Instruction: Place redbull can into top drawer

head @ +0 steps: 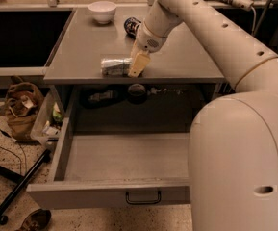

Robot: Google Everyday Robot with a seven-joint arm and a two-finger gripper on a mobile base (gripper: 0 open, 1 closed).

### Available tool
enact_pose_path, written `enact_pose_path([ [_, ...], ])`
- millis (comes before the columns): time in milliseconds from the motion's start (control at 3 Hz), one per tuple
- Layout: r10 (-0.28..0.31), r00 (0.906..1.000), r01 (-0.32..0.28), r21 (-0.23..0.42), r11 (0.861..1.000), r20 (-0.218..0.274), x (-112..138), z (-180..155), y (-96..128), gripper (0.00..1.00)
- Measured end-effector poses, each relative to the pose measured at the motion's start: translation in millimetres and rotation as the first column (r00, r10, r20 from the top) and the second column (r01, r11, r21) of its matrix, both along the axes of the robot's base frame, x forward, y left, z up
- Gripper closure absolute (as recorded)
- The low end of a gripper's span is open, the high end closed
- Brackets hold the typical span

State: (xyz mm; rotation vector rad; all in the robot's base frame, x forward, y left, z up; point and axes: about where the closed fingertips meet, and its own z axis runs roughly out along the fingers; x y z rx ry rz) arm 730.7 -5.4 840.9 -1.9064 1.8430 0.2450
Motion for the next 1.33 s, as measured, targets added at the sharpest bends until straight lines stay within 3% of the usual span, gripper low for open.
enact_pose_path([
  [333, -0.057, 0.9976, 0.056, 0.015, 0.998, 0.041, 17.3, 23.0, -17.9, 1.0],
  [667, -0.142, 0.9854, 0.14, 0.029, 0.99, 0.093, 17.0, 70.6, -64.2, 1.0],
  [1000, -0.208, 0.9699, 0.2, 0.072, 0.977, 0.126, -7.4, 113.7, -103.2, 1.0],
  [1333, -0.136, 0.9836, 0.12, 0.128, 0.984, 0.119, -38.9, 99.9, -93.2, 1.0],
])
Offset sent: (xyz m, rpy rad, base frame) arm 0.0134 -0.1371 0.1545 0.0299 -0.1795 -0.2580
